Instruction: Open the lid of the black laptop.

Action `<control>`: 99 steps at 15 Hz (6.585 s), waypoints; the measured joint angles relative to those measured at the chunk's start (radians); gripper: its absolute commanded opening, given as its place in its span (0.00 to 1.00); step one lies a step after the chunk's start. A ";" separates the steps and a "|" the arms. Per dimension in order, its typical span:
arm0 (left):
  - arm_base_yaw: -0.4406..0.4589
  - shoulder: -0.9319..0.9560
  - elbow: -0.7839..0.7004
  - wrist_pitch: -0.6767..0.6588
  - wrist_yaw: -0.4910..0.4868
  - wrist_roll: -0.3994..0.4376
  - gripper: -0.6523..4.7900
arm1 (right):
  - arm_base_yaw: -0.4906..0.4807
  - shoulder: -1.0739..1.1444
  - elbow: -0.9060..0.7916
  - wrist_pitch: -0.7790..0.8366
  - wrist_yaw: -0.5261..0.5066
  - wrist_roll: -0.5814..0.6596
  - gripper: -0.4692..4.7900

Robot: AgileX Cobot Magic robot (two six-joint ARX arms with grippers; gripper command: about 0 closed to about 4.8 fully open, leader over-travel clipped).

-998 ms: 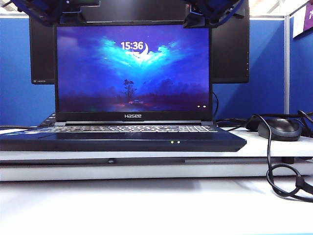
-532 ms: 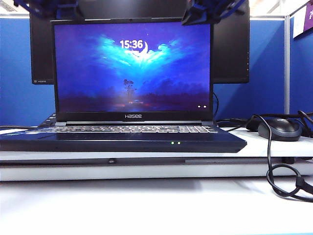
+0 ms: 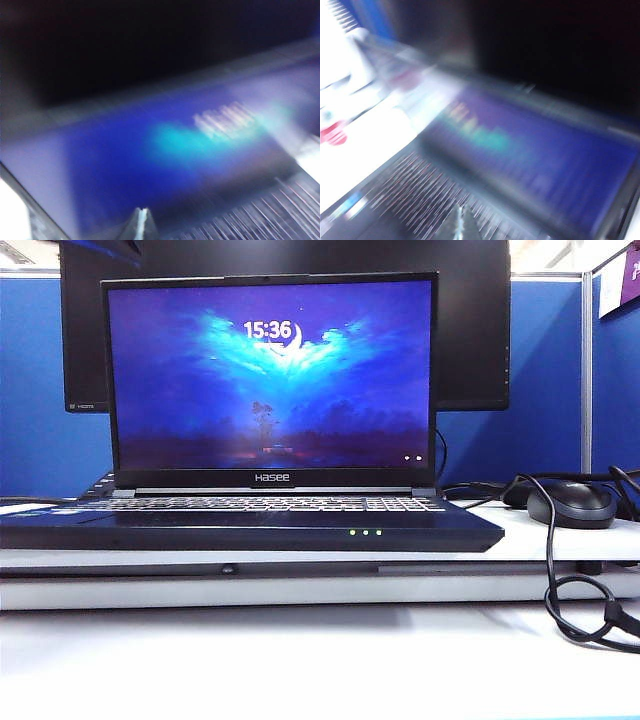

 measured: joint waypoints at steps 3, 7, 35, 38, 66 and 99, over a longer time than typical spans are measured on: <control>0.000 -0.091 0.000 -0.297 0.081 -0.005 0.12 | 0.003 -0.108 0.000 -0.206 -0.057 0.000 0.09; -0.001 -0.212 -0.029 -0.573 0.172 -0.046 0.11 | 0.064 -0.304 -0.114 -0.324 -0.063 -0.016 0.09; 0.000 -1.061 -0.497 -0.344 0.109 -0.401 0.11 | 0.185 -1.197 -1.133 0.248 0.228 0.057 0.09; 0.000 -1.062 -0.525 -0.324 0.109 -0.452 0.11 | 0.185 -1.197 -1.133 0.274 0.262 0.020 0.09; 0.390 -1.062 -0.945 0.139 0.092 -0.359 0.11 | 0.185 -1.197 -1.133 0.252 0.251 0.024 0.09; 0.423 -1.062 -0.949 0.140 0.020 -0.311 0.11 | -0.084 -1.198 -1.150 0.216 0.351 -0.021 0.09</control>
